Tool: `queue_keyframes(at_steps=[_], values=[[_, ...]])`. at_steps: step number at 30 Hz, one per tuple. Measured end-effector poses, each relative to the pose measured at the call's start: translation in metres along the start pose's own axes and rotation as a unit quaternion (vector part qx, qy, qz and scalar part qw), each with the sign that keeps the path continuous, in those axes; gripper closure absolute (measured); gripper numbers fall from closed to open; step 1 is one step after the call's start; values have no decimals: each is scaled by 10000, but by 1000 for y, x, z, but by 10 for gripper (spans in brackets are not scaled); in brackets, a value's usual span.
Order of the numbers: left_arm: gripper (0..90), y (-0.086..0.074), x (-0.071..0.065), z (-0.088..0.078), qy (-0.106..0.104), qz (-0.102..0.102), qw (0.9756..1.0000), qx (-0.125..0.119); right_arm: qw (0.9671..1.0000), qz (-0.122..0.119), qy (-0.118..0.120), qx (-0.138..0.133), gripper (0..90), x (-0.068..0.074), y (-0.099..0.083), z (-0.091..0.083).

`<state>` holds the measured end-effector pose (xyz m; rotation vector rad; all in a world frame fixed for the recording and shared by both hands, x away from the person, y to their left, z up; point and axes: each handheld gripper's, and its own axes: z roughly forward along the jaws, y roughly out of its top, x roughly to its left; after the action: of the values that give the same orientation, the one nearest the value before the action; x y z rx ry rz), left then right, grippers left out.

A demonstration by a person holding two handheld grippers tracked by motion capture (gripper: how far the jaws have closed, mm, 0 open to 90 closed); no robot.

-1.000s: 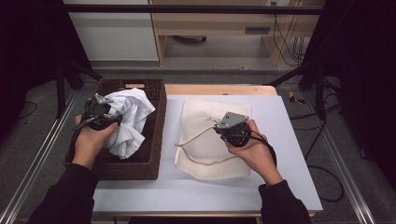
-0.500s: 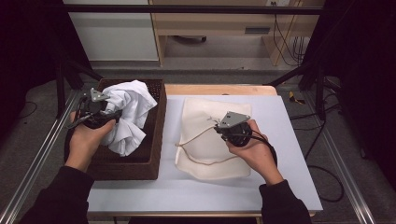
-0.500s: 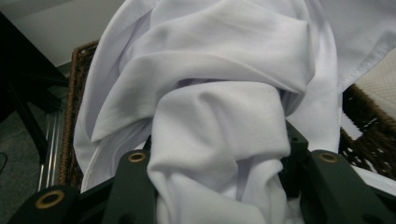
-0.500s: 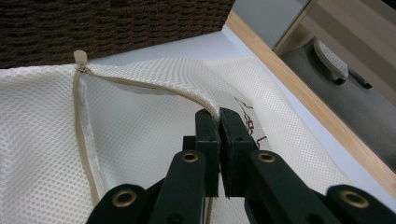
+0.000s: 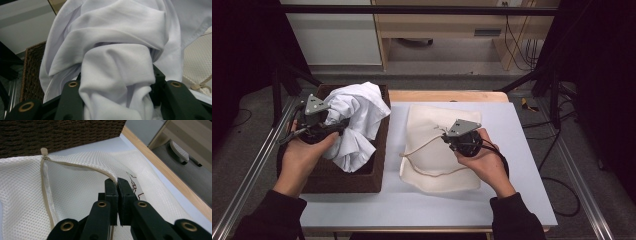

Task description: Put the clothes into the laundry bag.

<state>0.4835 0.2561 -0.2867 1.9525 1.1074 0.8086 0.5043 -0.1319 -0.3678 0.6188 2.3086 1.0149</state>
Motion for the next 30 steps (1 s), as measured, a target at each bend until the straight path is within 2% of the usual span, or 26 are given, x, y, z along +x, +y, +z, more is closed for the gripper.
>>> queue_keyframes(at_steps=[11, 15, 17, 30], values=[[537, 3, -24, -18, -331, 220, 9990, -201, 9999, 126, 35, -79, 877, -3, -2, -1], [537, 3, -32, -18, -427, 343, 9981, -266, 9998, 139, 53, -97, 878, -4, -2, -2], [537, 2, -36, -19, -485, 351, 9980, -201, 9997, 190, 78, -113, 878, -4, -2, -1], [536, -6, -59, -16, -769, 462, 9958, -207, 9994, 277, 128, -159, 878, -6, -3, -2]])
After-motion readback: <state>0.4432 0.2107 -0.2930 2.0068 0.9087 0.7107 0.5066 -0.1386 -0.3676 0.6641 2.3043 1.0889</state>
